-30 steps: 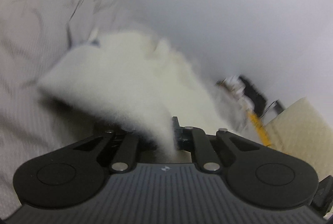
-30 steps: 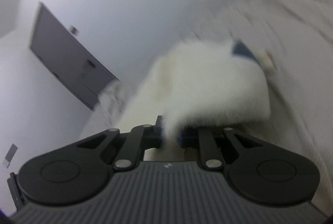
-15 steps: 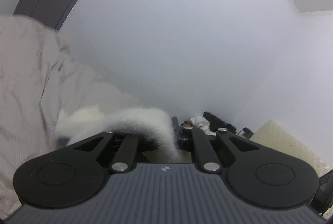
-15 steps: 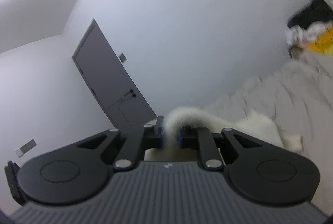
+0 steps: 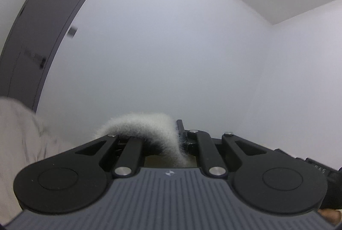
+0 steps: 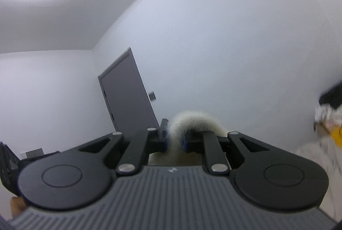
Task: Fold large clothes
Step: 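Lift the sweater with both grippers and shake it out in the air, then lower the sweater onto the bed and open both grippers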
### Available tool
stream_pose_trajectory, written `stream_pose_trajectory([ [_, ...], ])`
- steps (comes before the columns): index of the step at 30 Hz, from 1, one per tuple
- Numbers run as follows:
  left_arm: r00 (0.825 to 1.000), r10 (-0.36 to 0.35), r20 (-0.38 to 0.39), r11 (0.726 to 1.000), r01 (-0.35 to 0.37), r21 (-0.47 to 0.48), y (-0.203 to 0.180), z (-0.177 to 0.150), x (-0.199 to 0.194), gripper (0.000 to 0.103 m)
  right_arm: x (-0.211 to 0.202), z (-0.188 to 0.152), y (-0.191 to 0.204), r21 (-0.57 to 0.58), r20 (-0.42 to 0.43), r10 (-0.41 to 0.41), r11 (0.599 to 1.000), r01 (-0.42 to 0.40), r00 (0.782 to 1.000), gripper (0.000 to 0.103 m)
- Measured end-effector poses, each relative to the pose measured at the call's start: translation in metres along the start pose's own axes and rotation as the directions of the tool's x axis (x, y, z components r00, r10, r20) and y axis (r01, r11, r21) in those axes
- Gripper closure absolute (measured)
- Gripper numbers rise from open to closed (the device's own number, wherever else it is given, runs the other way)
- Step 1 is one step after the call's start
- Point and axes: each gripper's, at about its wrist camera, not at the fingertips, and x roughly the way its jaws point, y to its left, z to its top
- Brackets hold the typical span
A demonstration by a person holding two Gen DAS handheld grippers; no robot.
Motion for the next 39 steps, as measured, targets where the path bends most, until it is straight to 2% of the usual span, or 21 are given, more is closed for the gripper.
stream_pose_trajectory([
  [5,1.0,0.003,0.01,0.999,-0.003,0.037,-0.023,0.043,0.021,0.091,0.009,0.045,0.015,-0.044,0.054,0.003,0.999,-0.001,0.999,0.088],
  [9,0.999,0.026,-0.024,0.998,-0.025,0.062,-0.025,0.046,0.062,0.091,0.035,0.061,0.007,-0.067,0.051,-0.029,0.997,0.032,0.998,0.087],
  [13,0.992,0.067,-0.107,0.996,-0.061,0.061,-0.004,0.015,0.126,0.091,0.08,0.046,-0.025,-0.059,-0.024,-0.095,0.994,0.094,0.995,0.087],
  [19,0.967,0.11,-0.231,0.993,-0.115,-0.007,0.062,-0.057,0.241,0.091,0.173,-0.022,-0.109,0.027,-0.176,-0.168,0.984,0.176,0.97,0.087],
  [21,0.952,0.133,-0.277,0.989,-0.146,-0.027,0.093,-0.088,0.285,0.091,0.209,-0.051,-0.139,0.054,-0.227,-0.189,0.977,0.206,0.955,0.087],
  [27,0.891,0.2,-0.407,0.974,-0.226,-0.016,0.183,-0.193,0.427,0.091,0.321,-0.151,-0.237,0.09,-0.358,-0.24,0.953,0.289,0.902,0.087],
  [30,0.861,0.219,-0.458,0.97,-0.243,0.007,0.228,-0.25,0.49,0.091,0.372,-0.207,-0.289,0.105,-0.423,-0.256,0.939,0.328,0.869,0.087],
  [33,0.839,0.227,-0.495,0.97,-0.242,0.034,0.272,-0.292,0.544,0.091,0.409,-0.259,-0.33,0.095,-0.464,-0.274,0.93,0.355,0.842,0.087],
  [35,0.815,0.231,-0.531,0.968,-0.249,0.038,0.294,-0.318,0.574,0.091,0.427,-0.285,-0.352,0.078,-0.483,-0.285,0.928,0.365,0.828,0.087],
  [39,0.755,0.238,-0.611,0.961,-0.274,0.037,0.341,-0.362,0.633,0.091,0.453,-0.323,-0.375,0.048,-0.546,-0.305,0.919,0.392,0.78,0.087],
])
